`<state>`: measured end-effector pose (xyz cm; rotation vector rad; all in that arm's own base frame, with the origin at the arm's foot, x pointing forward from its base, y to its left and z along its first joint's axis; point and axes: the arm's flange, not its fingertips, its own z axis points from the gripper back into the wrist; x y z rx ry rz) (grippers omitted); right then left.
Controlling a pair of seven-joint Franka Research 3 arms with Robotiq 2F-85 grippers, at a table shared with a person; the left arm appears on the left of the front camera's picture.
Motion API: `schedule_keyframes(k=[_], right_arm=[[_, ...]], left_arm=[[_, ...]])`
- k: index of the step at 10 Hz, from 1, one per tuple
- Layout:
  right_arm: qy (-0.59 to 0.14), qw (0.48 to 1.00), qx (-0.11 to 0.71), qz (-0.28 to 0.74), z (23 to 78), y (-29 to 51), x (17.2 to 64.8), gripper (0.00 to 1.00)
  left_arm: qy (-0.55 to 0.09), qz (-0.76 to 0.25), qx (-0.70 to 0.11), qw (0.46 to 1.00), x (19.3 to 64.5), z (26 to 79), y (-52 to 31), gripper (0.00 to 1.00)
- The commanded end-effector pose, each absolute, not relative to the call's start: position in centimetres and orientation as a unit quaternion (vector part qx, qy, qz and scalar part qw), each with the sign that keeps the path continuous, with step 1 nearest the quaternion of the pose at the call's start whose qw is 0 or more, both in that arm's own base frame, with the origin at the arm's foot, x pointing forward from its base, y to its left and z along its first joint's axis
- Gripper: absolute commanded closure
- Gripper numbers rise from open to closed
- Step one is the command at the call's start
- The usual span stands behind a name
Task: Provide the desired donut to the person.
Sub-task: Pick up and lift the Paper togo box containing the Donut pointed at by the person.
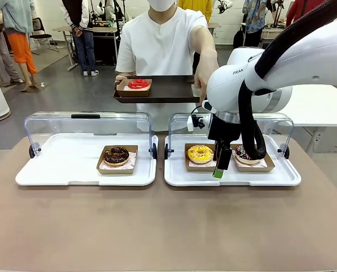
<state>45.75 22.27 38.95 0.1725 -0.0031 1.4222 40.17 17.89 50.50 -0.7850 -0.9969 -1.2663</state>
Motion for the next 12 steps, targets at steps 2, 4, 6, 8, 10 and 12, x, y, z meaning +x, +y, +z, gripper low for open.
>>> schedule_keyframes(k=[2, 4, 6, 8, 10, 12], right_arm=[[-0.006, 0.745, 0.051, 0.665, 37.5, 22.0, 46.6, 0.00], [-0.010, 0.752, 0.039, 0.658, 36.7, 22.0, 47.4, 0.00], [-0.020, 0.751, 0.032, 0.659, 35.7, 22.1, 48.2, 0.00], [-0.030, 0.747, 0.028, 0.663, 35.2, 22.1, 48.8, 0.00], [-0.030, 0.730, 0.026, 0.682, 34.7, 21.9, 49.1, 0.00], [-0.034, 0.728, 0.025, 0.684, 34.5, 21.3, 49.6, 0.00]], left_arm=[[-0.439, -0.551, -0.341, 0.623, 40.1, 50.6, 17.9, 0.00], [-0.439, -0.551, -0.341, 0.623, 40.1, 50.6, 17.9, 0.00], [-0.439, -0.551, -0.341, 0.623, 40.1, 50.6, 17.9, 0.00], [-0.439, -0.551, -0.341, 0.623, 40.1, 50.6, 17.9, 0.00], [-0.439, -0.551, -0.341, 0.623, 40.1, 50.6, 17.9, 0.00], [-0.439, -0.551, -0.341, 0.623, 40.1, 50.6, 17.9, 0.00]])
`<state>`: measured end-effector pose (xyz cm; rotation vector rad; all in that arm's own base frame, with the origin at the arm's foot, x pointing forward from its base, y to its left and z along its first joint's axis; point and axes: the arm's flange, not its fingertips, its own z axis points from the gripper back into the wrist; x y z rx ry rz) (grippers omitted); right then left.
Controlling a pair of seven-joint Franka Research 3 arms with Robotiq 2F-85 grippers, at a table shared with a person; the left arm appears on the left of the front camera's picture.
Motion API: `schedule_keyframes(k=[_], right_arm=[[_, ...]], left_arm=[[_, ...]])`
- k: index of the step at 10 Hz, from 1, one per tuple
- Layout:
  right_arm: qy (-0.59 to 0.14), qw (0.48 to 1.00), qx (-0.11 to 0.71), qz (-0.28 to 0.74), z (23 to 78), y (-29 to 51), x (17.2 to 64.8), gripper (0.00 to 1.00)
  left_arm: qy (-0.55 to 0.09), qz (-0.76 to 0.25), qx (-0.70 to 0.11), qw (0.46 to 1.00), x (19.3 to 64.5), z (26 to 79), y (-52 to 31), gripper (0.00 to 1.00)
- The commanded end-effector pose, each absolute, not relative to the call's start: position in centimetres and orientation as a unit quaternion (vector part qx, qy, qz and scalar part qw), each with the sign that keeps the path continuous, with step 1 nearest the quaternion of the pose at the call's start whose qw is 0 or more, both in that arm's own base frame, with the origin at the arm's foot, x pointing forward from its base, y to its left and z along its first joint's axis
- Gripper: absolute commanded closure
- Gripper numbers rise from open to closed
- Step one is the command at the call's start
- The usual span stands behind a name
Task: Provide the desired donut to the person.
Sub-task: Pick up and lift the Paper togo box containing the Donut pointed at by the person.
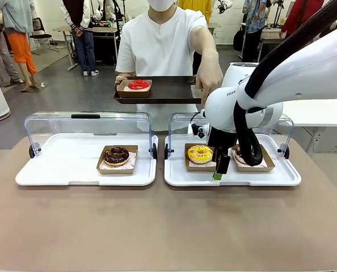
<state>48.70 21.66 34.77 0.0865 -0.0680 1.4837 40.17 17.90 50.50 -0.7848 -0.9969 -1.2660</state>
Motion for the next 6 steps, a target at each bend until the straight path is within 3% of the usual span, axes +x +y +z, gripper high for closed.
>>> schedule_keyframes(k=[1, 6], right_arm=[[-0.034, 0.730, 0.023, 0.682, 34.3, 21.0, 49.9, 0.00], [-0.045, 0.734, 0.021, 0.677, 34.0, 20.4, 50.9, 0.00]], left_arm=[[-0.439, -0.551, -0.341, 0.623, 40.1, 50.6, 17.9, 0.00], [-0.439, -0.551, -0.341, 0.623, 40.1, 50.6, 17.9, 0.00]])
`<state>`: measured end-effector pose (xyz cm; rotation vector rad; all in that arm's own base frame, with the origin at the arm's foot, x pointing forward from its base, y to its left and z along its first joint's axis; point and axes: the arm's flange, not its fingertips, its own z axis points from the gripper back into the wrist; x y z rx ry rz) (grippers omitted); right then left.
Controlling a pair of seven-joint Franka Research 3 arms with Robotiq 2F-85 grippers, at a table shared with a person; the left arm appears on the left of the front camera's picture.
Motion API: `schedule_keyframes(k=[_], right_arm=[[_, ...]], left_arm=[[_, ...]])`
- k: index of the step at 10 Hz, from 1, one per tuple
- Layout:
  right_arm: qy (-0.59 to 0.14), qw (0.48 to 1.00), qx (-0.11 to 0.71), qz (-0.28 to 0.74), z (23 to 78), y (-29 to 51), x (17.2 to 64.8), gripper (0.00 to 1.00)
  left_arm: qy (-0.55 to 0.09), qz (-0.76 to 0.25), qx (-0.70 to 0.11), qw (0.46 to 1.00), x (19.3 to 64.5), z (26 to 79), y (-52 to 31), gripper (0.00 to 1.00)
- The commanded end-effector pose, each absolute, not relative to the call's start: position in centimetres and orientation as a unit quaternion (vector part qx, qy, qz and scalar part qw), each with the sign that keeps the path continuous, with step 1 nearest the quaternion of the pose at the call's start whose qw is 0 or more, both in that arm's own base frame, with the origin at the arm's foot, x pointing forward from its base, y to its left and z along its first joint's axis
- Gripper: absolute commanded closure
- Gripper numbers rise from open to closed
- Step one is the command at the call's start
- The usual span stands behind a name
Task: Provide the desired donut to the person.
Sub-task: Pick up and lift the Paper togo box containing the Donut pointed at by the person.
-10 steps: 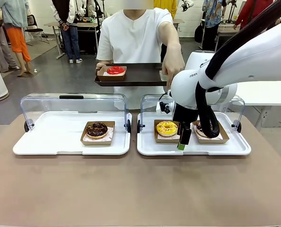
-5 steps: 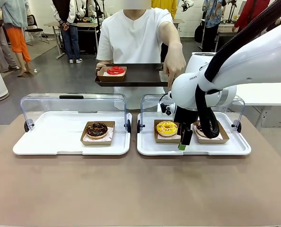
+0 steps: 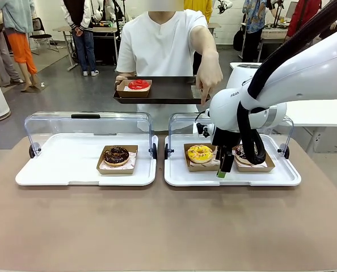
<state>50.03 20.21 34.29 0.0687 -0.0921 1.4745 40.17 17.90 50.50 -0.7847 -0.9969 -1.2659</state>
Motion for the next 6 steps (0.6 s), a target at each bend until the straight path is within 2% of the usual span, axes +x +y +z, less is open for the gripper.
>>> schedule_keyframes(k=[1, 6], right_arm=[[-0.046, 0.732, 0.019, 0.679, 34.03, 20.62, 50.79, 0.00], [-0.062, 0.720, 0.011, 0.692, 34.55, 21.15, 50.04, 0.00]], left_arm=[[-0.439, -0.551, -0.341, 0.623, 40.11, 50.59, 17.94, 0.00], [-0.439, -0.551, -0.341, 0.623, 40.11, 50.59, 17.94, 0.00]])
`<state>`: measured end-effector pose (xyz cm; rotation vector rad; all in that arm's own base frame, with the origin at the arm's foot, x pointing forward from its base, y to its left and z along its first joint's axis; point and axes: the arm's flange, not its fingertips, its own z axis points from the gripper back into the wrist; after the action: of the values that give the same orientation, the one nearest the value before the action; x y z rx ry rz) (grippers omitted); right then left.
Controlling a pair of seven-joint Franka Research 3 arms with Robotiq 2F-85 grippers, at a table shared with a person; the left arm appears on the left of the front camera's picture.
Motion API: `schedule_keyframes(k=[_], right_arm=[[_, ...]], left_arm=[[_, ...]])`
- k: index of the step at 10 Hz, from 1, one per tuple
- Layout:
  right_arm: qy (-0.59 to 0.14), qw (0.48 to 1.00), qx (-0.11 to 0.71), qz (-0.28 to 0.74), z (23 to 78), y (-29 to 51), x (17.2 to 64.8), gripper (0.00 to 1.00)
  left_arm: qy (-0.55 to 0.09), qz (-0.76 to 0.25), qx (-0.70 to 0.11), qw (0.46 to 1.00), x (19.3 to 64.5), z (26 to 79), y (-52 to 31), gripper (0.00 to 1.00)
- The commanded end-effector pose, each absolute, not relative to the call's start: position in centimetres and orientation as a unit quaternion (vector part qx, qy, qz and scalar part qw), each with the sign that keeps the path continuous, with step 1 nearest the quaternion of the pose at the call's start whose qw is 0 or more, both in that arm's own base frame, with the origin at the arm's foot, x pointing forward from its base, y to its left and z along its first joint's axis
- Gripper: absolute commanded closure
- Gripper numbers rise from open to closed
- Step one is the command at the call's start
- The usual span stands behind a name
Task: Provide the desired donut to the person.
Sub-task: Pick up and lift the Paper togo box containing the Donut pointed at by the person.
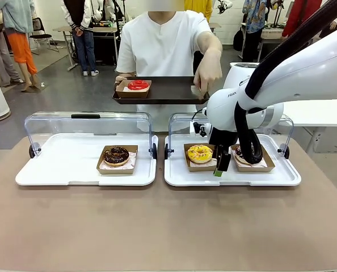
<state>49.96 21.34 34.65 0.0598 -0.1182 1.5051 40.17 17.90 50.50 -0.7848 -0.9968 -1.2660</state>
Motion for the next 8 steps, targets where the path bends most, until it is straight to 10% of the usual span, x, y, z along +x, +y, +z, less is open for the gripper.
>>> schedule_keyframes(k=[1, 8], right_arm=[[-0.063, 0.720, 0.014, 0.691, 34.3, 21.0, 50.3, 0.00], [-0.058, 0.703, 0.009, 0.709, 33.1, 20.7, 50.9, 0.00]], left_arm=[[-0.439, -0.551, -0.341, 0.623, 40.1, 50.6, 17.9, 0.00], [-0.439, -0.551, -0.341, 0.623, 40.1, 50.6, 17.9, 0.00]])
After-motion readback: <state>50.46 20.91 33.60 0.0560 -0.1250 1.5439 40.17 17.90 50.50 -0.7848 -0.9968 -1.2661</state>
